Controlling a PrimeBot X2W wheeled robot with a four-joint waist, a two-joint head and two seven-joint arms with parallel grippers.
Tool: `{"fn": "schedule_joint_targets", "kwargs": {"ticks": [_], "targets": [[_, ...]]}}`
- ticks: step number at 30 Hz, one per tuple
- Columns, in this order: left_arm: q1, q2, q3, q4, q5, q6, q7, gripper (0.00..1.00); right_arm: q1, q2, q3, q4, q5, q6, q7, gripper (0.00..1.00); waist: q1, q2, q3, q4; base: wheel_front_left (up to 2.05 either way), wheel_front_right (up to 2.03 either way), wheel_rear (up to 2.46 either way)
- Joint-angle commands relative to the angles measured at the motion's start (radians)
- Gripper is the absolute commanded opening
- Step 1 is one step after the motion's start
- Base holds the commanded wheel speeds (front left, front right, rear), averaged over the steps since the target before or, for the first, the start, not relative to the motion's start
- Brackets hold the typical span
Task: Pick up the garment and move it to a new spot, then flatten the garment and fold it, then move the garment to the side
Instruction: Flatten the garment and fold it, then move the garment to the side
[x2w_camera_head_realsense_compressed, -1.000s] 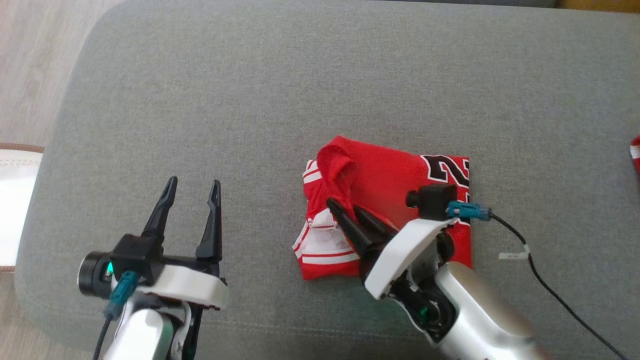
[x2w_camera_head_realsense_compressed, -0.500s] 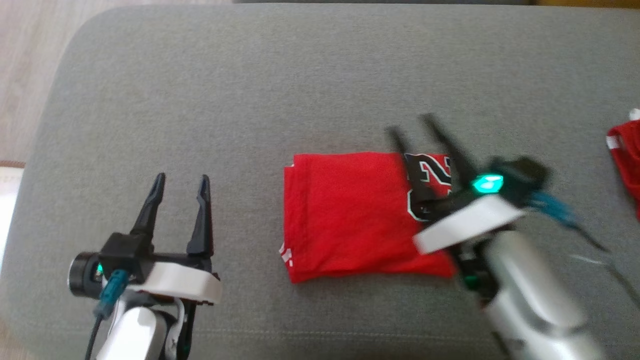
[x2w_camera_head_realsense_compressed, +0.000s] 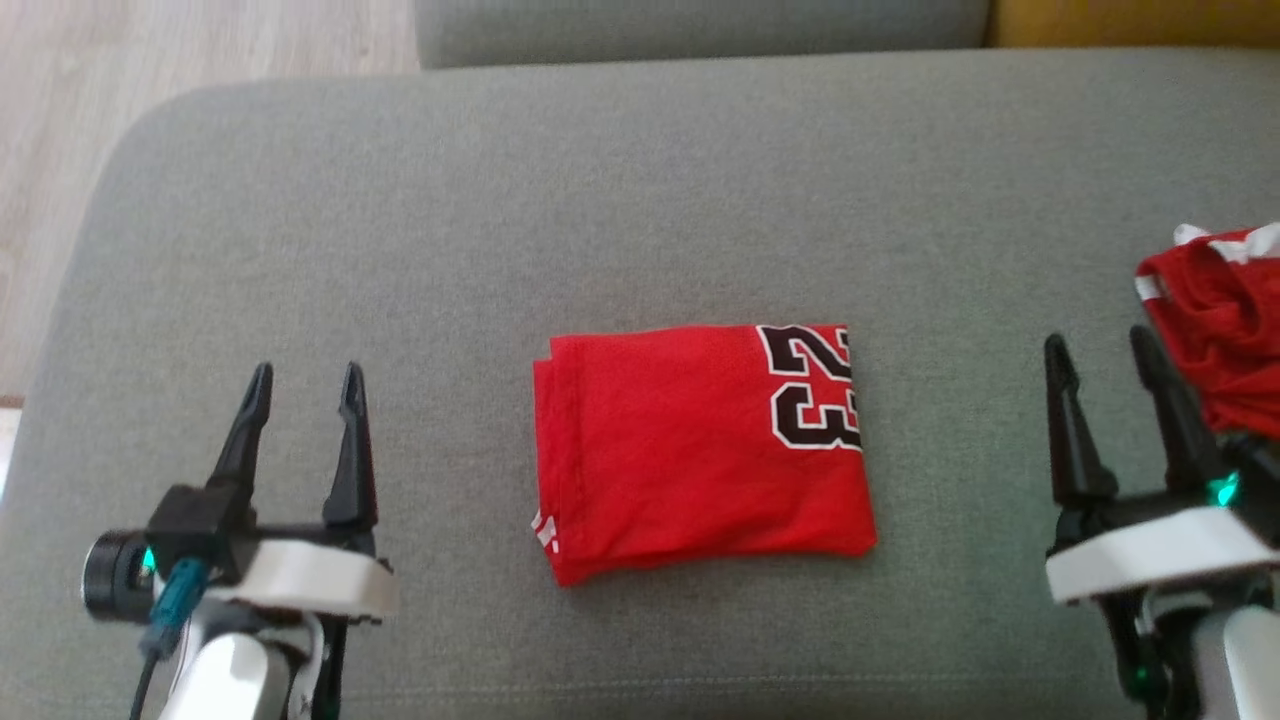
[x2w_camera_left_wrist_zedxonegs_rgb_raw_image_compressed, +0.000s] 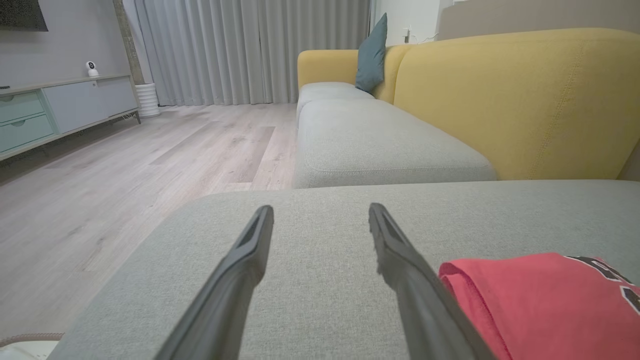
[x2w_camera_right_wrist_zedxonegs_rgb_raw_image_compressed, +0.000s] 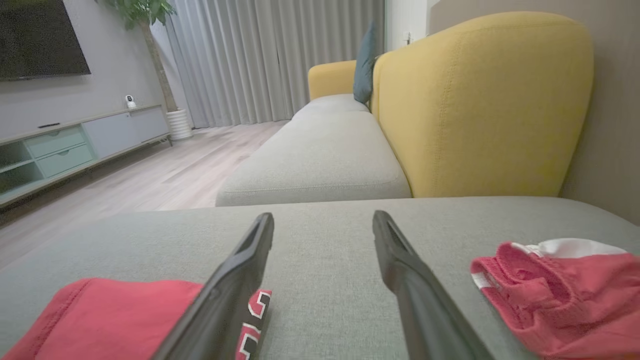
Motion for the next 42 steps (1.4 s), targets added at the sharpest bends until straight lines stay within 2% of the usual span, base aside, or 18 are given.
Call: {"fn": "schedule_joint_targets", "kwargs": {"ticks": [1,16,42], "targets": [[-0.013,0.033,0.045,-0.034,-0.008,0.002,-0.011,1.00,0.005,0.005,0.012,-0.063,-0.011,0.004,0.017,1.00,0.0000,0.0000,-0.021,-0.009,0.00,0.00,0.00],[0.089,0.087,0.035,-0.031,-0.040,-0.045,0.007,1.00,0.168,0.046,-0.012,-0.145,-0.012,0.004,0.094,1.00,0.0000,0.0000,-0.120,-0.019,0.00,0.00,0.00],[0.090,0.105,0.025,-0.038,-0.036,-0.016,0.029,1.00,0.172,0.051,-0.019,-0.167,-0.032,0.004,0.117,1.00,0.0000,0.0000,-0.121,-0.019,0.00,0.00,0.00]]}}
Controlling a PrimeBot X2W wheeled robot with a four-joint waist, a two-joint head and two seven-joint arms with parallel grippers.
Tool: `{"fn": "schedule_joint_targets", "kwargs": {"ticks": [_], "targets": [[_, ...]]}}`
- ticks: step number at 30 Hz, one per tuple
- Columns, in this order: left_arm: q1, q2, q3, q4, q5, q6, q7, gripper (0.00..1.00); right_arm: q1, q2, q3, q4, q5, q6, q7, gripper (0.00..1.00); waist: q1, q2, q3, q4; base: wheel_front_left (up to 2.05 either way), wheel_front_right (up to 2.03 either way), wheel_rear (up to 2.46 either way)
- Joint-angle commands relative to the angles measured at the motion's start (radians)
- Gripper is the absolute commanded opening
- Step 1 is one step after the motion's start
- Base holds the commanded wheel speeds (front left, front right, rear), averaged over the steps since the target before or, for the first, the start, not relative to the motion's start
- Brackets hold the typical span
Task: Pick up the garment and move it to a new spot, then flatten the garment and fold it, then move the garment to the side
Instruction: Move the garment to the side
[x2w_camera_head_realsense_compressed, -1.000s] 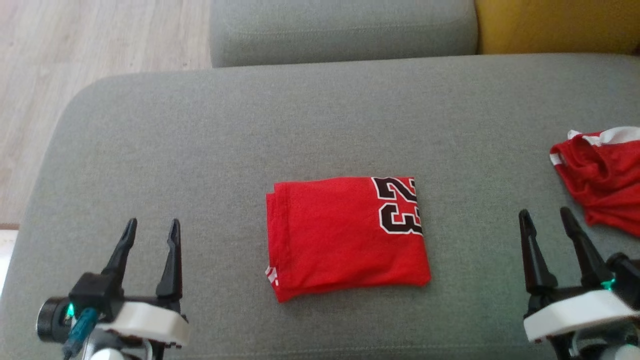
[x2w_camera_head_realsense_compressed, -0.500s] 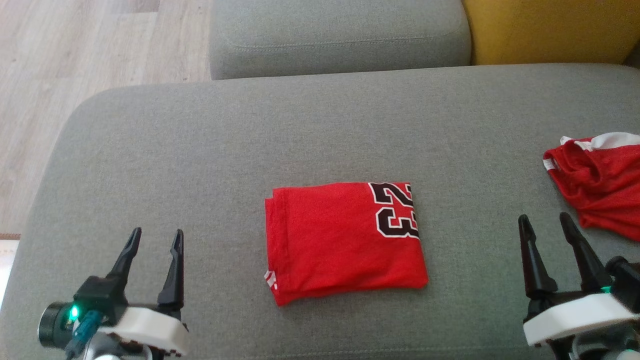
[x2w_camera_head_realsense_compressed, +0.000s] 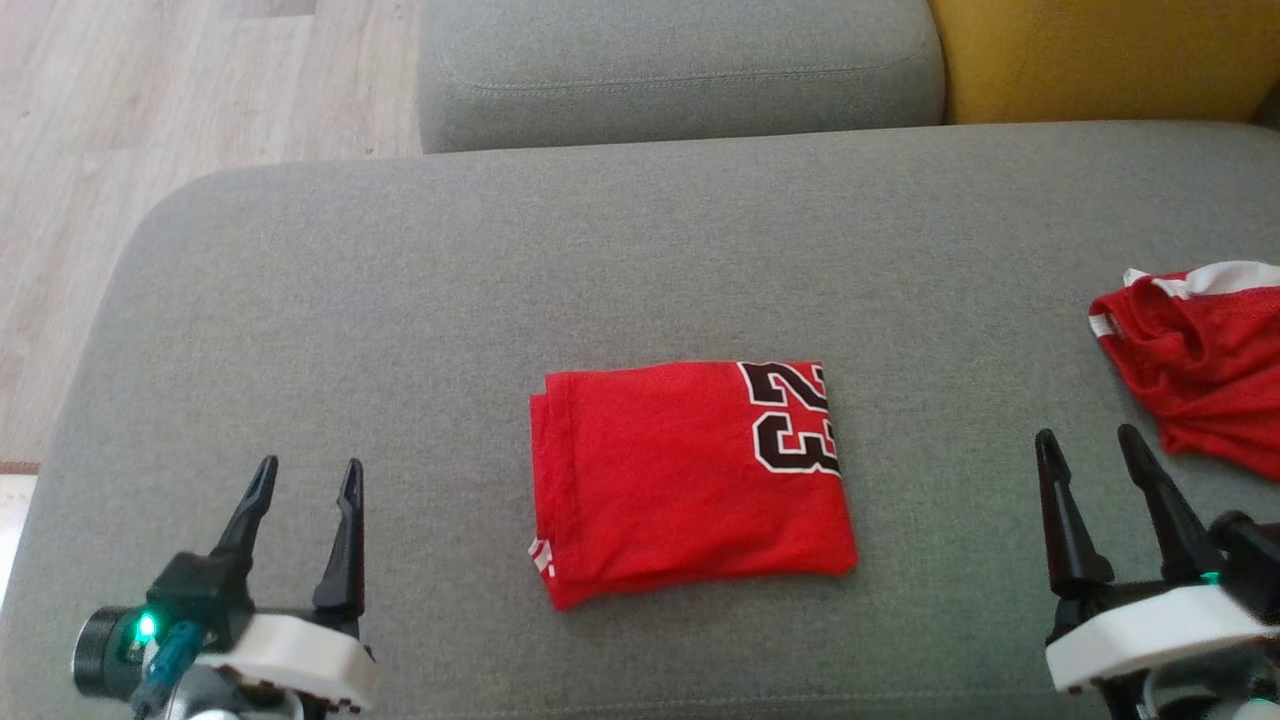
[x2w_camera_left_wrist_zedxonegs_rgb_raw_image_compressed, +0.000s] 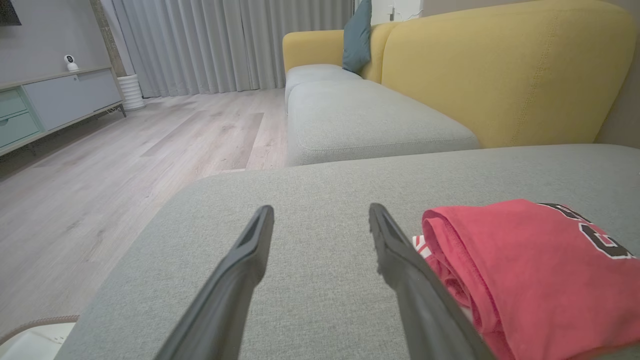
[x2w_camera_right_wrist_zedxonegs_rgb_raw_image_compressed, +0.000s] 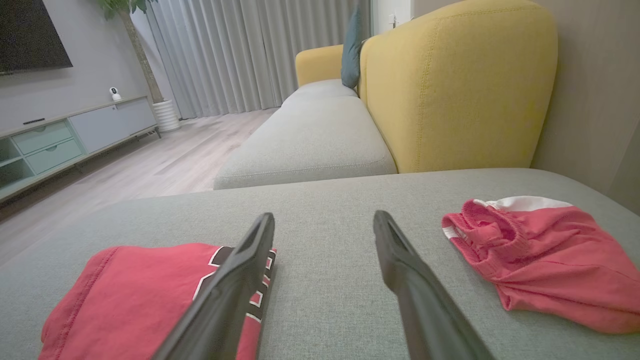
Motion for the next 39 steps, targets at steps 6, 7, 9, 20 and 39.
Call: {"fn": "schedule_joint_targets", "kwargs": {"ticks": [6,7,9,20,39], "targets": [[-0.077,0.028,0.034,-0.054,0.014,0.010,-0.007,1.00,-0.034,-0.022,0.019,-0.035,-0.008,0.004,0.009,1.00,0.0000,-0.0001,0.033,0.018,0.00,0.00,0.00],[-0.088,0.028,0.033,-0.060,0.017,0.010,-0.009,1.00,-0.043,-0.028,0.026,-0.027,-0.005,0.004,0.011,1.00,0.0000,-0.0001,0.046,0.023,0.00,0.00,0.00],[-0.113,0.026,0.030,-0.073,0.026,0.010,-0.014,1.00,-0.062,-0.040,0.040,0.002,0.000,0.004,0.013,1.00,0.0000,-0.0001,0.071,0.037,0.00,0.00,0.00],[-0.252,-0.024,0.008,-0.083,0.058,-0.017,-0.043,1.00,-0.212,-0.062,0.150,0.273,0.034,0.004,0.048,1.00,0.0000,-0.0001,0.206,0.143,0.00,0.00,0.00],[-0.260,-0.080,0.066,-0.099,0.121,-0.048,-0.046,1.00,-0.296,-0.083,0.206,0.426,0.049,0.004,0.110,0.00,0.0000,-0.0001,0.226,0.168,0.00,0.00,0.00]]}}
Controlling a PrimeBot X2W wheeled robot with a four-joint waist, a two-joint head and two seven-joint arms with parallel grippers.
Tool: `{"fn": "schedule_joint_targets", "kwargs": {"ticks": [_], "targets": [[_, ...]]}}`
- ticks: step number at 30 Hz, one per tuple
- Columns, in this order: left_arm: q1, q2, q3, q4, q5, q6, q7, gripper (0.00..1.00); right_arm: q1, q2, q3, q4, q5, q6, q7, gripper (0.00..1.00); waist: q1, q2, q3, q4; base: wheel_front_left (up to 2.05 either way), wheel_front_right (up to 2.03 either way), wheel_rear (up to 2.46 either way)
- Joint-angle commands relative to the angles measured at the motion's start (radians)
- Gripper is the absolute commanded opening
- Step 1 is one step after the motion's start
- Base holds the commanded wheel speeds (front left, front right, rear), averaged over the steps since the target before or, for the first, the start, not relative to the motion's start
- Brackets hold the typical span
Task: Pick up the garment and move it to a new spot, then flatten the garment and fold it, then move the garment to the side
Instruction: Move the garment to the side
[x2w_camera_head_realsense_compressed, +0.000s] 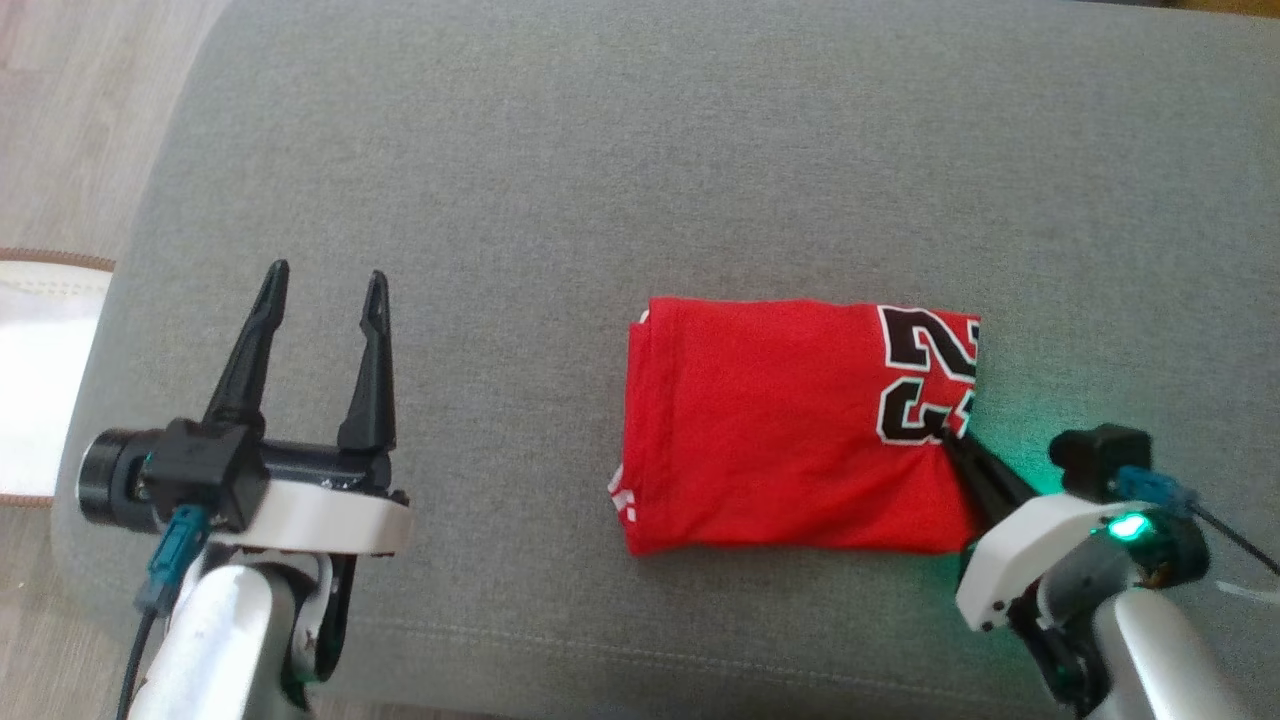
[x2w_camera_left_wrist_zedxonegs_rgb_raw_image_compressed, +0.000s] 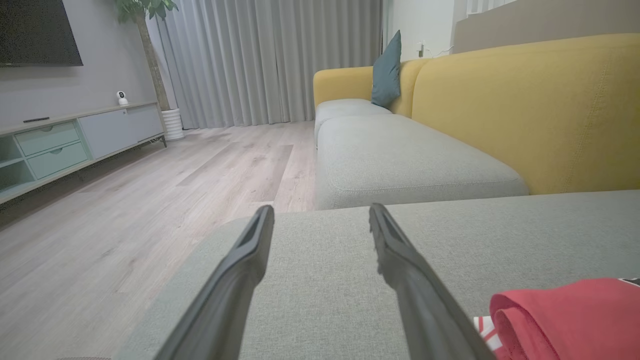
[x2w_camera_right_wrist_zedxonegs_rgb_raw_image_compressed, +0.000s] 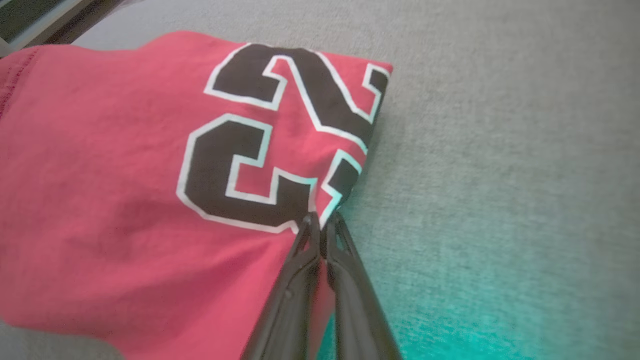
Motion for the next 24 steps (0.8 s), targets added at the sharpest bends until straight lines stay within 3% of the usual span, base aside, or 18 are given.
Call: {"fn": "schedule_joint_targets", "kwargs": {"ticks": [1,7,13,24], "targets": [[-0.030,0.011,0.045,-0.036,0.013,-0.002,-0.012,1.00,-0.004,-0.023,0.008,-0.044,-0.012,0.004,-0.015,0.00,0.0000,0.0000,-0.002,-0.004,0.00,0.00,0.00],[-0.013,0.004,0.062,-0.047,0.023,-0.020,-0.012,1.00,0.022,-0.050,-0.024,-0.138,-0.042,0.004,-0.009,0.00,0.0000,0.0000,0.000,-0.069,0.00,0.00,0.00],[-0.019,-0.004,0.062,-0.062,0.034,-0.043,-0.012,1.00,0.003,-0.077,-0.032,-0.192,-0.042,0.004,0.013,0.00,0.0000,0.0000,0.030,-0.200,0.00,0.00,0.00],[-0.099,0.020,0.061,-0.066,0.062,-0.087,-0.012,1.00,-0.251,-0.166,-0.069,-0.096,-0.003,0.004,-0.015,0.00,0.0000,0.0000,0.138,-0.415,0.00,0.00,0.00]]}}
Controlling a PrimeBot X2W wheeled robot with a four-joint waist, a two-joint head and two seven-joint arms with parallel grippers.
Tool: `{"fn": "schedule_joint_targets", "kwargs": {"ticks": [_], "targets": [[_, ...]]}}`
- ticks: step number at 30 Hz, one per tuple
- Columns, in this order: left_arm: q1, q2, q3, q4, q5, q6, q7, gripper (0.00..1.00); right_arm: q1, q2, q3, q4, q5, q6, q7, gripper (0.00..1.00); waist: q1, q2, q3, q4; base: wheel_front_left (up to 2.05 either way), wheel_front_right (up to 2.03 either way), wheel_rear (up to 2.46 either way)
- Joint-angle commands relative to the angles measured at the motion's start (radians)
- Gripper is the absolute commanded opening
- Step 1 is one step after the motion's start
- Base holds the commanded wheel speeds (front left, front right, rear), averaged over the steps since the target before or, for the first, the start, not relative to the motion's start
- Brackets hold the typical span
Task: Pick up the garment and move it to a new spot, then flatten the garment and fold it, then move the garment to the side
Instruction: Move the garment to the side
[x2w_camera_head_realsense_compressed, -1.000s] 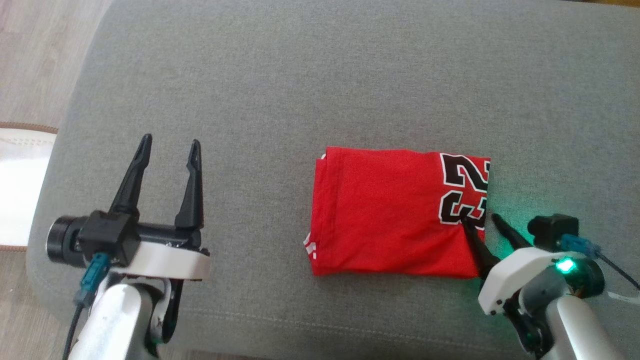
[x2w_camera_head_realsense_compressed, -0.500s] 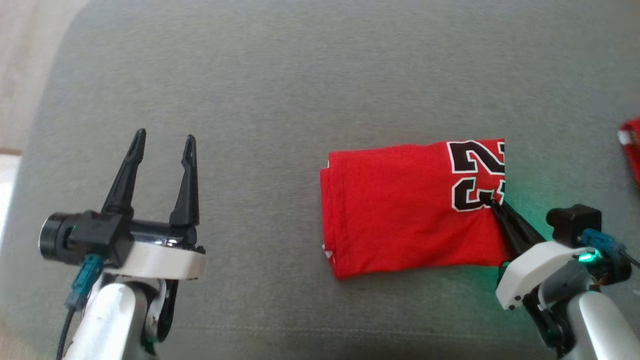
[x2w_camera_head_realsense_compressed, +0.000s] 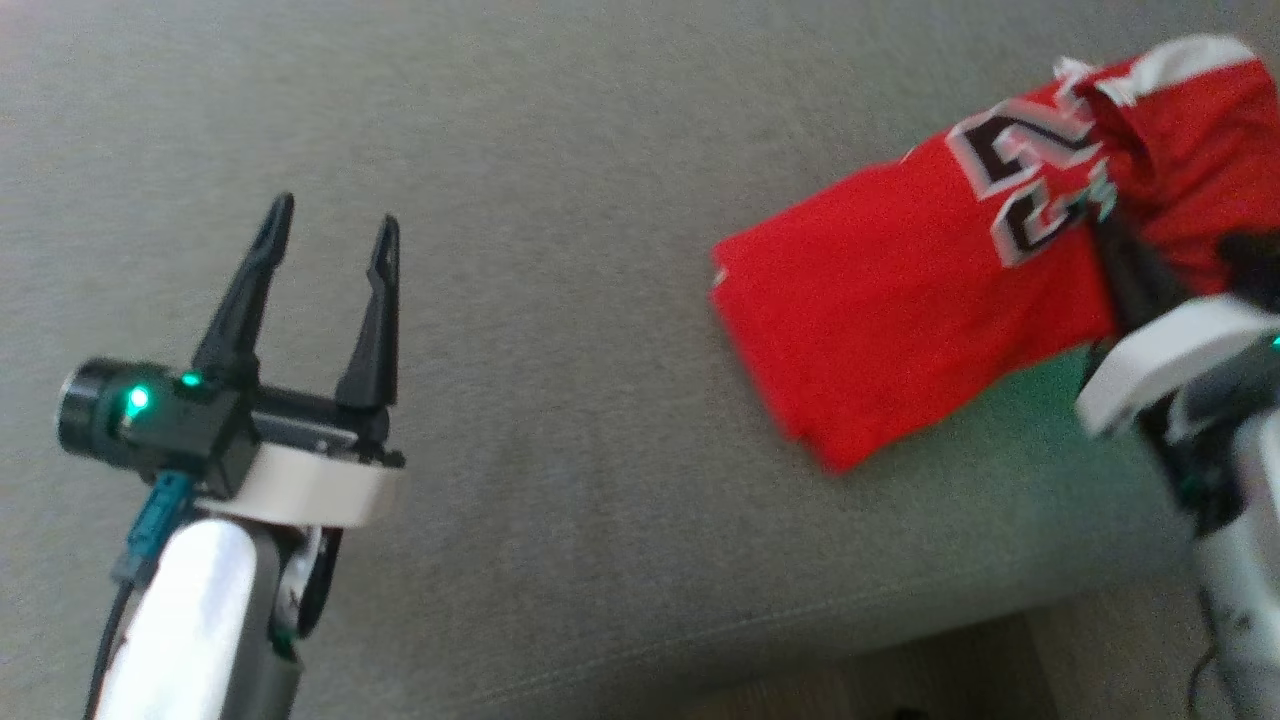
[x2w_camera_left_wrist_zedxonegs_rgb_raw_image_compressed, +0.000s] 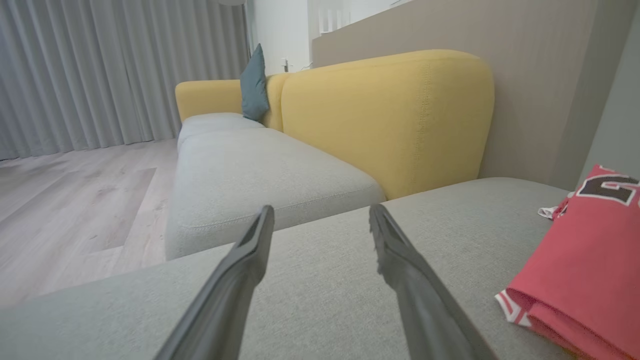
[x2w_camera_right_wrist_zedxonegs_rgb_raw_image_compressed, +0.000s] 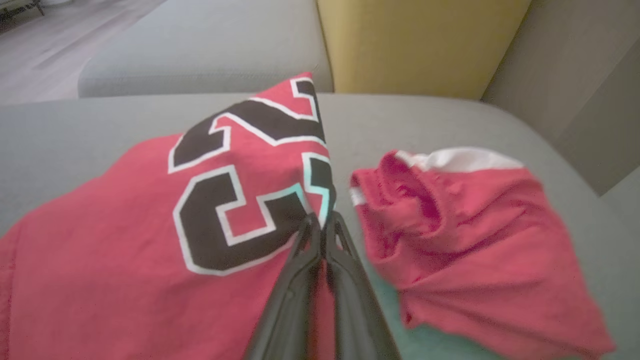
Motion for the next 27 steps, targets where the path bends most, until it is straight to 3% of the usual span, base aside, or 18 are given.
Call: {"fn": "schedule_joint_targets", "kwargs": {"ticks": [1,10,20,25,26,27], "targets": [[-0.058,0.031,0.033,-0.033,0.013,-0.011,-0.012,1.00,-0.076,-0.043,-0.015,-0.007,0.002,0.004,-0.023,0.00,-0.0001,0.0000,0.074,-0.077,0.00,0.00,0.00],[-0.105,0.072,0.028,-0.049,0.032,-0.027,-0.003,1.00,-0.255,-0.089,-0.182,0.065,-0.001,0.004,-0.042,0.00,-0.0001,0.0000,0.176,-0.160,0.00,0.00,0.00],[-0.139,0.083,0.009,-0.064,0.039,-0.037,0.007,1.00,-0.261,-0.093,-0.276,0.052,0.005,0.004,-0.029,0.00,-0.0001,0.0000,0.239,-0.177,0.00,0.00,0.00],[-0.164,0.088,-0.004,-0.071,0.041,-0.048,0.012,1.00,-0.252,-0.069,-0.358,0.052,-0.057,0.004,-0.014,0.00,-0.0001,0.0000,0.279,-0.168,0.00,0.00,0.00],[-0.169,0.088,-0.006,-0.070,0.040,-0.050,0.012,1.00,-0.250,-0.059,-0.378,0.058,-0.081,0.004,-0.007,0.13,-0.0001,0.0000,0.286,-0.165,0.00,0.00,0.00],[-0.174,0.087,-0.009,-0.068,0.039,-0.052,0.012,1.00,-0.249,-0.043,-0.404,0.070,-0.104,0.004,0.005,0.33,-0.0001,0.0000,0.292,-0.162,0.00,0.00,0.00]]}}
